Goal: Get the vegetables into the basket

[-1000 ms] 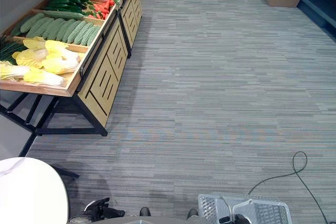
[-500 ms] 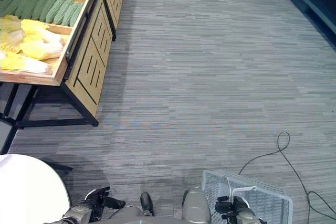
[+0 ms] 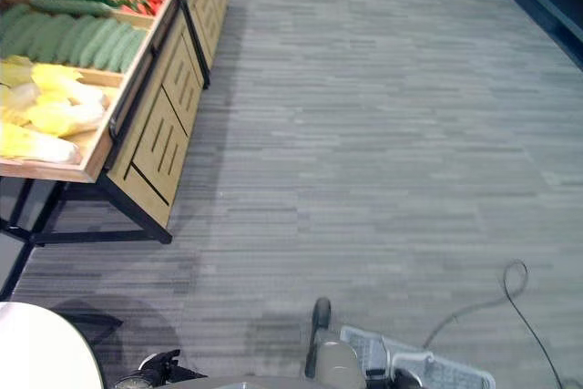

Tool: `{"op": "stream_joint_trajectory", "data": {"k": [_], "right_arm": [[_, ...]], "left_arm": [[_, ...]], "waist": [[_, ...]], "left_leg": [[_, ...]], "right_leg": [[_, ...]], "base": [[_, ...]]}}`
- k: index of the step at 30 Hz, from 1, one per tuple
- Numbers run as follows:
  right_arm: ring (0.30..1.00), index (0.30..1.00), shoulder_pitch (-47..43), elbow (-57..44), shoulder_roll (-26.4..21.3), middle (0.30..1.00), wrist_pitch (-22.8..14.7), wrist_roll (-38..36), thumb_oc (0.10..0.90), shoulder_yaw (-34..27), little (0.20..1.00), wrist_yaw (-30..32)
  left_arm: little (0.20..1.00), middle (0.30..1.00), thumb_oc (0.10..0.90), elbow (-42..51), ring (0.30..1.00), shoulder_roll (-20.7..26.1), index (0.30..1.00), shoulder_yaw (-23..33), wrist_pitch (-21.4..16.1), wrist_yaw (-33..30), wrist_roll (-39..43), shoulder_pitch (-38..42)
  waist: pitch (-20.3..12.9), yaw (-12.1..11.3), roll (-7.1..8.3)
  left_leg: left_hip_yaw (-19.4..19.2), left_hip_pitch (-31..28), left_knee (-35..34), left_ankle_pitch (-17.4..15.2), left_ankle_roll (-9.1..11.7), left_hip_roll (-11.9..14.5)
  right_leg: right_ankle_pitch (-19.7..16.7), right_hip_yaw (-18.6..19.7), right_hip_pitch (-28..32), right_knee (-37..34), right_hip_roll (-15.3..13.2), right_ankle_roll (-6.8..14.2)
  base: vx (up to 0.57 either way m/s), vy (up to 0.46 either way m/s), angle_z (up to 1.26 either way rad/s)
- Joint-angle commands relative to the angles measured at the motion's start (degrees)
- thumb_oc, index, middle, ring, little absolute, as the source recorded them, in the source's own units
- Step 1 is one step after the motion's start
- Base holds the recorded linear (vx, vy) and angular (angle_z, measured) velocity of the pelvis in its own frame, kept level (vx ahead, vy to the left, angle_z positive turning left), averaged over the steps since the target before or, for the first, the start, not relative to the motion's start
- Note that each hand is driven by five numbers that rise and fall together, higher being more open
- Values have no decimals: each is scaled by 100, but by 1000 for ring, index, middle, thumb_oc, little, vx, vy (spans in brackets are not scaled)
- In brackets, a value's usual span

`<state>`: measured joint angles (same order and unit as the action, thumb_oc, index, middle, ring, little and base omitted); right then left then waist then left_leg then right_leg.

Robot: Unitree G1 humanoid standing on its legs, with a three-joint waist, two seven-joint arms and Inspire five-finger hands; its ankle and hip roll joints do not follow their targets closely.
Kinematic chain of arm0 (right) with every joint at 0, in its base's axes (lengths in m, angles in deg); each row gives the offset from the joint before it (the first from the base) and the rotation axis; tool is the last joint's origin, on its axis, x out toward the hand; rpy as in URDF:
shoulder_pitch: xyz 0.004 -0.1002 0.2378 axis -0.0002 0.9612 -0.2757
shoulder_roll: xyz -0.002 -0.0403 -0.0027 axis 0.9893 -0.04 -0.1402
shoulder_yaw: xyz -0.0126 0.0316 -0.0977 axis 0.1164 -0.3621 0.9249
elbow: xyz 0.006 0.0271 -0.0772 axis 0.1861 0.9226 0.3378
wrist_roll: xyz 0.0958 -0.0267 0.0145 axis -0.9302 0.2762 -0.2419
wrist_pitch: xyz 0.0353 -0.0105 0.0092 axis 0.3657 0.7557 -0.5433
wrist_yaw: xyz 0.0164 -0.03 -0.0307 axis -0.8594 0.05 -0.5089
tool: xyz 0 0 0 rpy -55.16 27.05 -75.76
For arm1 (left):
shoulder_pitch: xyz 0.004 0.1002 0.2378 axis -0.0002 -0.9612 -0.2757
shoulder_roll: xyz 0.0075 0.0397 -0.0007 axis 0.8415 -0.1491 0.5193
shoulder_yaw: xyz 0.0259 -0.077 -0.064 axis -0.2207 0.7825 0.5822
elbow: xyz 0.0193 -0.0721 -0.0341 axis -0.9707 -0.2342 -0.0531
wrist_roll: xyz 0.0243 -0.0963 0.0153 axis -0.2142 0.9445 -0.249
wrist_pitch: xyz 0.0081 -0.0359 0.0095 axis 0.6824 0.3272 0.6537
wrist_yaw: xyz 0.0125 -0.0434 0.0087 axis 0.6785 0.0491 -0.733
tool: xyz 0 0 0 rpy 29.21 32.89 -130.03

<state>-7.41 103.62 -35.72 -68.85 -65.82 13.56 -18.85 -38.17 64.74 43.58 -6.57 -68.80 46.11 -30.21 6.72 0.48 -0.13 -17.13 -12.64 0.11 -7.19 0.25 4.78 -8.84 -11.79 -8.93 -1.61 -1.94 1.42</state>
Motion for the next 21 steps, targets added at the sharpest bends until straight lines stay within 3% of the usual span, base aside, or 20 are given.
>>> {"op": "stream_joint_trajectory", "data": {"k": [1, 2, 3, 4, 5, 7, 8, 10, 12, 14, 15, 16, 17, 20, 21], "right_arm": [[300, 300, -378, -23, -318, 300, -195, 244, 400, 207, 300, -6], [300, 300, -398, 26, -398, 300, -175, 331, 400, 238, 300, 3], [300, 300, -404, 30, -407, 300, -175, 330, 400, 234, 300, 5], [300, 300, -384, 81, -425, 300, -163, 360, 400, 272, 300, -18], [300, 300, -380, 102, -440, 300, -159, 368, 400, 278, 300, -16], [300, 300, -376, 116, -460, 300, -155, 363, 400, 276, 300, -8], [300, 300, -335, 115, -485, 300, -143, 401, 400, 295, 300, -23], [300, 300, -317, 124, -506, 300, -126, 429, 400, 305, 300, -31], [300, 300, -322, 180, -520, 300, -107, 469, 400, 312, 300, -32], [300, 300, -308, 201, -547, 300, -98, 507, 400, 285, 300, -7], [300, 300, -296, 205, -547, 300, -97, 520, 400, 291, 300, 9], [300, 300, -297, 207, -556, 300, -110, 557, 400, 318, 300, 43], [300, 300, -309, 202, -560, 300, -130, 557, 400, 331, 300, 55], [300, 300, -316, 235, -552, 300, -130, 587, 400, 352, 300, 57], [300, 300, -338, 277, -518, 300, -121, 620, 400, 389, 300, 48]], "left_arm": [[1000, 1000, 900, -40, 1000, 25, 1000, -37, -15, 30, -59, 329], [1000, 1000, 900, -60, 1000, -14, 1000, -39, 12, 26, -37, 352], [1000, 1000, 900, -67, 1000, -24, 1000, -26, 20, 18, -23, 350], [1000, 1000, 900, -103, 1000, -44, 1000, 77, 34, 27, 83, 323], [1000, 1000, 900, -123, 1000, -51, 1000, 110, 56, 35, 124, 317], [1000, 1000, 900, -131, 1000, -65, 1000, 131, 70, 16, 154, 319], [1000, 1000, 900, -138, 1000, -72, 1000, 167, 97, 6, 219, 285], [1000, 1000, 900, -132, 1000, -70, 1000, 184, 95, -1, 257, 275], [1000, 1000, 900, -131, 1000, -68, 1000, 177, 92, 0, 290, 300], [1000, 1000, 900, -129, 1000, -66, 1000, 147, 78, 15, 249, 306], [1000, 1000, 900, -129, 1000, -74, 1000, 127, 73, 7, 240, 302], [1000, 1000, 900, -119, 1000, -82, 1000, 86, 45, -3, 239, 324], [1000, 1000, 900, -111, 1000, -85, 1000, 68, 29, -14, 254, 340], [1000, 1000, 900, -123, 1000, -72, 1000, 74, 10, -25, 291, 340], [1000, 1000, 900, -136, 1000, -45, 1000, 105, -6, -26, 343, 313]], "waist": [[295, 28, -53], [289, 41, -94], [286, 40, -96], [302, 18, -55], [345, -14, -15], [408, -7, 10], [494, -43, 85], [541, -59, 124], [568, -52, 189], [518, -10, 242], [488, -15, 245], [446, -62, 213], [459, -104, 210], [436, -148, 193], [391, -183, 219]], "left_leg": [[155, 252, 516, 204, 153, -45], [276, 368, 639, 527, 288, 56], [318, 387, 679, 591, 315, 67], [536, 638, 1314, 1137, 480, 220], [600, 844, 1757, 1338, 500, 272], [616, 1084, 2289, 1388, 519, 362], [549, 1237, 2578, 1370, 422, 399], [626, 1364, 2606, 1253, 382, 313], [678, 1612, 2153, 786, 263, 42], [586, 1728, 1156, 311, 137, -73], [624, 1785, 725, 442, 154, -107], [907, 2086, -167, 1103, 209, -146], [1098, 2123, -340, 1246, 241, -143], [1285, 2154, -511, 1380, 260, -162], [1272, 2084, -439, 1232, 210, -154]], "right_leg": [[611, 145, -39, 460, -71, 399], [738, 0, 43, 439, -39, 285], [778, -4, 77, 426, -15, 248], [1001, 48, 282, 347, 171, -4], [1072, 47, 385, 330, 209, -101], [1149, 8, 466, 334, 242, -197], [1258, -23, 608, 329, 243, -276], [1295, -33, 667, 338, 210, -257], [1261, -83, 722, 292, 77, -143], [1254, -155, 732, 244, -73, 9], [1249, -184, 732, 236, -102, 27], [1222, -266, 723, 175, -81, -13], [1253, -233, 786, 188, -80, -24], [1349, -159, 879, 214, -81, -11], [1471, -40, 913, 329, -108, 21]], "base": [[273, -311, 28], [246, -262, 57], [497, -523, 68], [400, -422, 52], [387, -447, 29], [145, -178, 2], [135, -112, -5], [107, -50, 13], [90, 62, 5], [118, 125, 20], [129, 209, 43], [148, 211, 34], [203, 258, 23], [183, 192, -3], [406, 475, -28]]}}
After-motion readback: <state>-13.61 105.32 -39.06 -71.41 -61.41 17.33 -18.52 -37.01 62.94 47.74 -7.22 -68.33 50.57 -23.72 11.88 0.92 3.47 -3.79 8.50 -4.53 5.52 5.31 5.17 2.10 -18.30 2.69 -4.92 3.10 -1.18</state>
